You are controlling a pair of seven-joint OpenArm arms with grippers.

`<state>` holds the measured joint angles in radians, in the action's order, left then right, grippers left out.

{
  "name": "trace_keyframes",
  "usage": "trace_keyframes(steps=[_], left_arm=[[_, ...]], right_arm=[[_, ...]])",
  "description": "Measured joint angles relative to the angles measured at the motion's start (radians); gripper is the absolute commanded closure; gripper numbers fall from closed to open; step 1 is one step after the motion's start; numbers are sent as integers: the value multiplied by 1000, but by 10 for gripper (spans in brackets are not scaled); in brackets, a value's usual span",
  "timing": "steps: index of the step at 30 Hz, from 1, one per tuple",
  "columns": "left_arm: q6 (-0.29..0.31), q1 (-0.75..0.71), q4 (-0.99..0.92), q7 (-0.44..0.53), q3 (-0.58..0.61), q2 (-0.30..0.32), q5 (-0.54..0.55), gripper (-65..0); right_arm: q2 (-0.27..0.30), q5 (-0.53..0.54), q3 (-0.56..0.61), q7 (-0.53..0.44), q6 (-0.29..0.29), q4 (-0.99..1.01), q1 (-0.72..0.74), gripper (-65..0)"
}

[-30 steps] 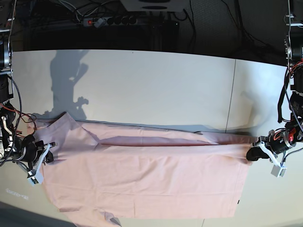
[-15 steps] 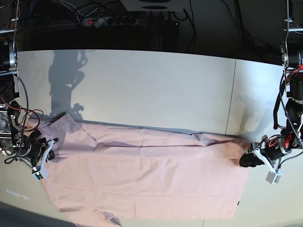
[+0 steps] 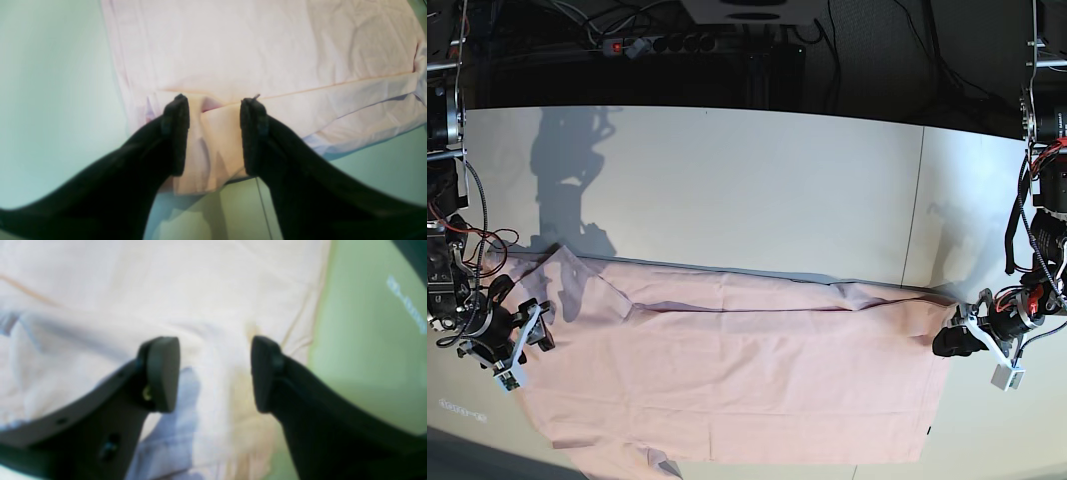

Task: Fold the T-shirt properly
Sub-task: 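Lower the stretched shirt edge onto the table with both grippers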

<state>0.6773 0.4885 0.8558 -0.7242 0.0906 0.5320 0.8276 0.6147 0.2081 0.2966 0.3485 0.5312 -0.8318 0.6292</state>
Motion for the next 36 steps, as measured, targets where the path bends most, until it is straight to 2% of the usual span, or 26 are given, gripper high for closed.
trace_keyframes(steps=[2,5,6,7,9,10,17,20,23,26,31,33,36], left_arm=[[0,0,0,0,0,0,9,-288],[0,0,0,-6,0,0,70,-283],[0,0,0,-12,0,0,104,-272],[0,0,0,-15,0,0,131,-227],[0,0,0,-15,0,0,142,-70],[0,0,0,-15,0,0,142,0],[-1,3,0,-39,0,-35,22,0],[-1,2,0,-39,0,-76,-93,0],[-44,2,0,-23,0,-114,-185,0],[-54,3,0,1,0,-119,-261,0],[-64,-30,0,8,0,-113,-327,0],[-85,-54,0,37,-1,-114,-329,0],[-91,-53,3,14,-1,-114,-333,0]], right_arm=[[0,1,0,1,0,0,0,-343],[0,66,-8,15,0,1,0,-340],[0,96,-13,19,0,1,0,-316],[0,121,-19,18,0,1,0,-244],[0,153,-32,34,0,1,0,0],[0,160,-36,51,-1,1,0,0],[-12,112,-39,72,0,5,-3,0],[-44,109,-40,61,0,55,-2,0],[-71,103,-39,54,0,131,-3,0],[-87,104,-43,29,-1,206,-3,0],[-100,114,-50,-13,-4,249,-32,0],[-98,132,-52,-42,-6,246,-59,0],[-97,135,-53,-46,-7,240,-86,0]])
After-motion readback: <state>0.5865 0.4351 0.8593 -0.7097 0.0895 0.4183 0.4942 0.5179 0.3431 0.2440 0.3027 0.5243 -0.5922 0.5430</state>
